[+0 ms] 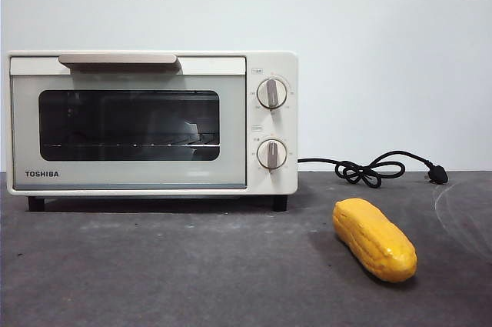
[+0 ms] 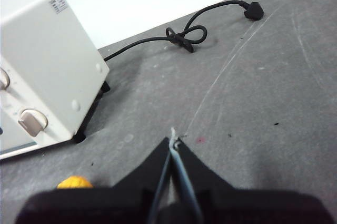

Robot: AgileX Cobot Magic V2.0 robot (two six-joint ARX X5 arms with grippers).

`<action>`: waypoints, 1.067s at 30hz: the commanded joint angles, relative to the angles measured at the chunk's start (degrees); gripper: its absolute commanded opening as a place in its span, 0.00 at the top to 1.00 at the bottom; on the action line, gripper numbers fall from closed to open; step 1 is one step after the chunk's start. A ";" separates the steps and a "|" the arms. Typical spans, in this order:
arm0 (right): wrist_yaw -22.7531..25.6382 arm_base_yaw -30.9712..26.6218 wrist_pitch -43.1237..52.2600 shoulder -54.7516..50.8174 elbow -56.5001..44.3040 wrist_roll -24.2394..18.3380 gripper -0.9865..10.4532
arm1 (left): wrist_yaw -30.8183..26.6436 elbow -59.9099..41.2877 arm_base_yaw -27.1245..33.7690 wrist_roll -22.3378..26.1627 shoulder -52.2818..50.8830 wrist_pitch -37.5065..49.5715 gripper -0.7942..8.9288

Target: Take the corn from the table,put the corn in the oven

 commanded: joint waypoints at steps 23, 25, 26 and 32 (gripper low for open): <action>-17.20 0.02 -11.82 10.71 25.03 -1.14 0.60 | 14.45 29.90 -0.26 -3.78 9.38 -3.30 0.92; -20.41 0.04 -13.46 13.94 28.33 -2.54 0.60 | 15.87 31.41 -0.28 -3.78 10.62 -3.45 0.92; -21.75 0.04 -14.36 15.78 30.12 -3.06 0.59 | 16.68 32.15 -0.26 -3.78 11.28 -3.56 0.92; -24.35 0.09 -21.53 26.16 39.67 -8.74 0.46 | 19.78 34.88 -0.26 -3.78 14.53 -4.59 0.92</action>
